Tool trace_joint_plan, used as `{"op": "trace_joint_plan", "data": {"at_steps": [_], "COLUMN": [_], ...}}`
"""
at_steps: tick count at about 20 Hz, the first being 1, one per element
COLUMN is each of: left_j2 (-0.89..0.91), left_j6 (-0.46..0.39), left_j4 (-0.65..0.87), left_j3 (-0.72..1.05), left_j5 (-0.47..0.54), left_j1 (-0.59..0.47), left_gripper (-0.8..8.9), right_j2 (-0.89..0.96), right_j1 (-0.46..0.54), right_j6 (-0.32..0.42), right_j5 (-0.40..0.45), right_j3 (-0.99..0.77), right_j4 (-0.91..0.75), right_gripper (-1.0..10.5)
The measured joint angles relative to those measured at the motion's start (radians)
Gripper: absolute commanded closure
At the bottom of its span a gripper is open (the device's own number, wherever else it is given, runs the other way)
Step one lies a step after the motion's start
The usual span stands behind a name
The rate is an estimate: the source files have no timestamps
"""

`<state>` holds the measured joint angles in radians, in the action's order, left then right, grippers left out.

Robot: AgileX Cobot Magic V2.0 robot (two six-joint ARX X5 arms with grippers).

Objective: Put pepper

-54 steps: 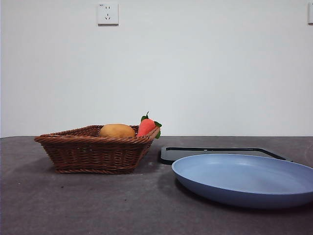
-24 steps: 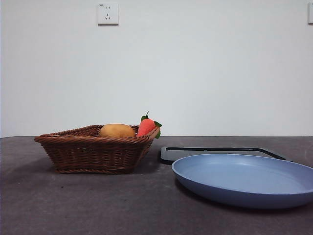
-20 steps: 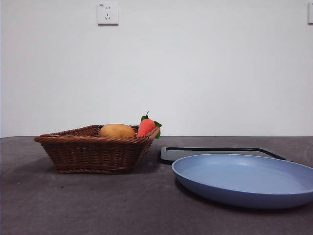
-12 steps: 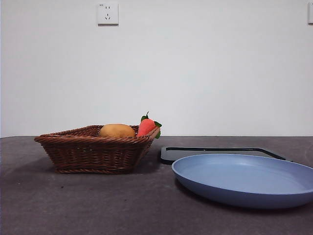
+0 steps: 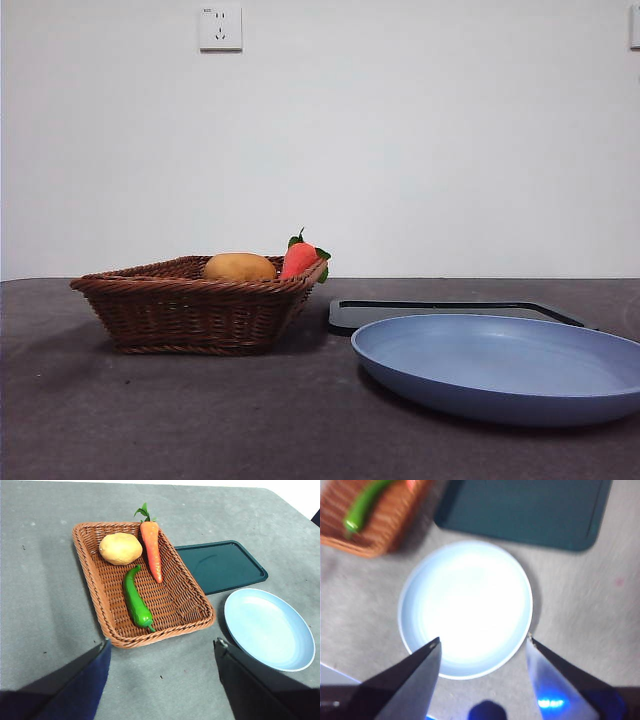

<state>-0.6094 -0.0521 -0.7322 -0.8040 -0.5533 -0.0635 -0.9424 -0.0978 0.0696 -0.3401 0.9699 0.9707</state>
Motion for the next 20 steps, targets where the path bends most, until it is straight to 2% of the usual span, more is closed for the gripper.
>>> {"op": "trace_joint_plan", "data": {"at_steps": [8, 15, 20], "left_j2": [0.000, 0.000, 0.000], "left_j6": [0.000, 0.000, 0.000], "left_j4": [0.000, 0.000, 0.000], "left_j3": [0.000, 0.000, 0.000], "left_j5": [0.000, 0.000, 0.000], "left_j1": [0.000, 0.000, 0.000], "left_gripper": [4.52, 4.52, 4.52], "right_j2": [-0.385, -0.622, -0.705], "right_j1": [0.000, 0.000, 0.000], "right_j6": [-0.006, -0.006, -0.005], "right_j5": [0.000, 0.003, 0.003], "right_j3": [0.000, 0.000, 0.000], "right_j4": [-0.156, -0.259, -0.276], "right_gripper": [6.5, 6.5, 8.0]}}
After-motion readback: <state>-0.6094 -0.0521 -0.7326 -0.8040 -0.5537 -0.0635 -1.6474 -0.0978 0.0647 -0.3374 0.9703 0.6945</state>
